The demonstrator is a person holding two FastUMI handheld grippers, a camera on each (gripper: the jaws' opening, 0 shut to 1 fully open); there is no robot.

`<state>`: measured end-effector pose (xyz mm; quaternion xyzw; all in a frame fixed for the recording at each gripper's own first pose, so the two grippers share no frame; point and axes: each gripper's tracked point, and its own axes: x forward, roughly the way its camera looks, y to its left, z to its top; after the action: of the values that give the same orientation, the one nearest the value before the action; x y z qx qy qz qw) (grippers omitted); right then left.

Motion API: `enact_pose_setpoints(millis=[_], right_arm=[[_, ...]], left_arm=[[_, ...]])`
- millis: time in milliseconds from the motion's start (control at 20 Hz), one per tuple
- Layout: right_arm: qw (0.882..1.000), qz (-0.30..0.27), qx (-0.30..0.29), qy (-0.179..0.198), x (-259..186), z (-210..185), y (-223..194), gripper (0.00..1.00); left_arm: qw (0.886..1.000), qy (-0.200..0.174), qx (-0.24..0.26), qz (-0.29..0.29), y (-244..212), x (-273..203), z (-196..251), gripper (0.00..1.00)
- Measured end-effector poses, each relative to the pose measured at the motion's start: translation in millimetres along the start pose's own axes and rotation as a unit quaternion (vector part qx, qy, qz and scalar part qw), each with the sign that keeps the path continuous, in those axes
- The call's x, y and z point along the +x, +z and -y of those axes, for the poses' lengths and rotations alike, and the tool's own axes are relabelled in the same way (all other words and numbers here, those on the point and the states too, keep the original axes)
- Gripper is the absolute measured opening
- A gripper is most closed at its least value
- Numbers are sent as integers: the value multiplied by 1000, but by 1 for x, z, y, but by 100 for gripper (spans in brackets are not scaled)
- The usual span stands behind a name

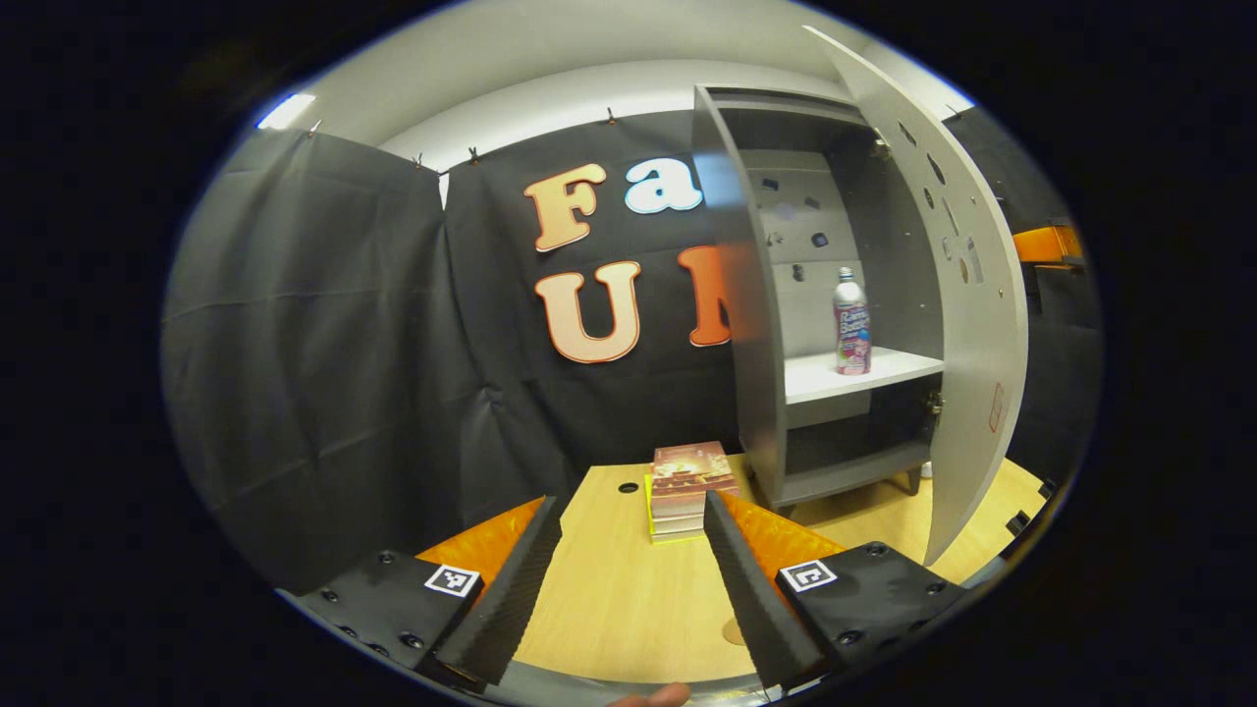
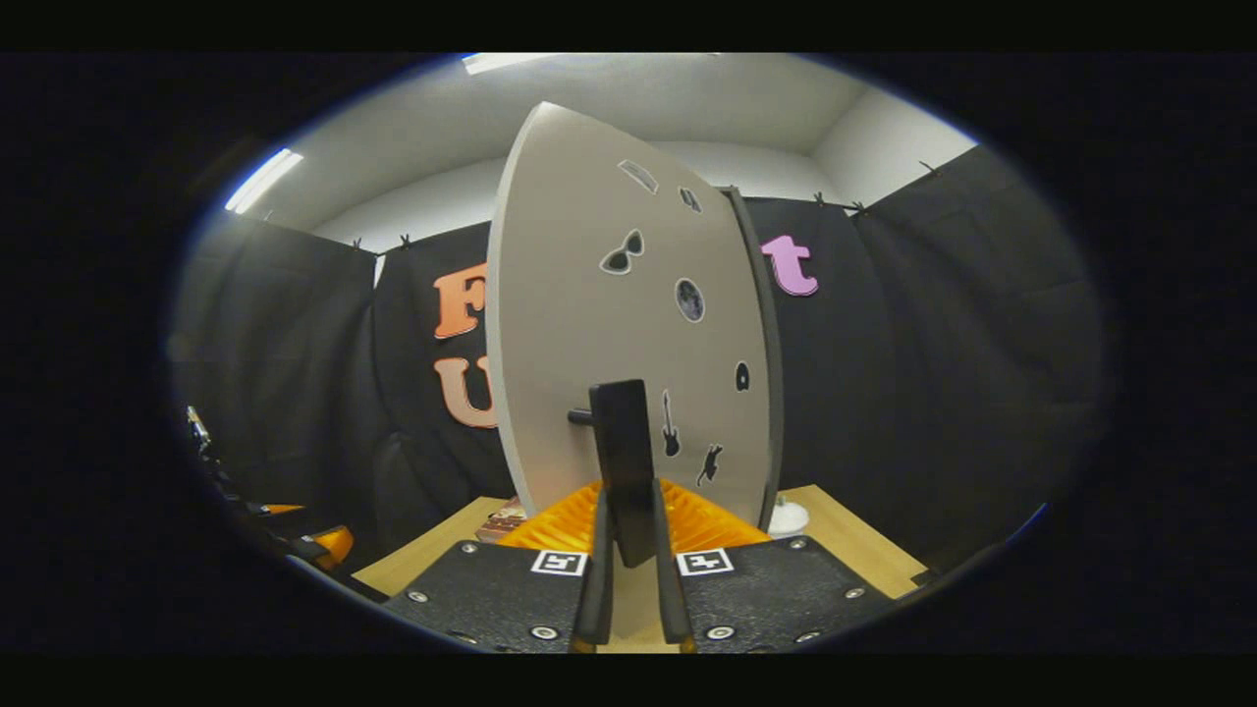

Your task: Open the cabinet door with the right hand, grasp the bottle in the cabinet with the left hand and place it on the coaster, then close the cabinet door with the right hand.

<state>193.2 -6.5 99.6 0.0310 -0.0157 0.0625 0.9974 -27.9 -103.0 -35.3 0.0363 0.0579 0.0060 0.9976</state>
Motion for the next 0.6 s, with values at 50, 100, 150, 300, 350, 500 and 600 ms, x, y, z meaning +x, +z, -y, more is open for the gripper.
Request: enact_pose_setpoints(millis=[50, 100, 150, 300, 350, 500, 600], right_arm=[[1000, 1, -2, -1, -1, 3, 1, 19], [1000, 1, -5, -3, -3, 7, 1, 17], [1000, 2, -6, -4, -3, 10, 2, 15], [1000, 2, 0, -8, -6, 15, 2, 16], [1000, 2, 0, -11, -7, 18, 1, 16], [1000, -1, -6, -19, -11, 31, 0, 13], [1000, 3, -3, -20, -11, 35, 1, 17]], left_arm=[[1000, -3, 1, -1, 0, -5, 9, 95], [1000, -7, 2, 0, 2, -9, 18, 96], [1000, -8, 3, 1, 2, -12, 23, 96], [1000, -14, 3, 2, 7, -17, 39, 94], [1000, -14, 3, 4, 8, -19, 43, 94], [1000, -12, 0, 4, 11, -21, 53, 94], [1000, -14, 1, 1, 10, -24, 61, 94]])
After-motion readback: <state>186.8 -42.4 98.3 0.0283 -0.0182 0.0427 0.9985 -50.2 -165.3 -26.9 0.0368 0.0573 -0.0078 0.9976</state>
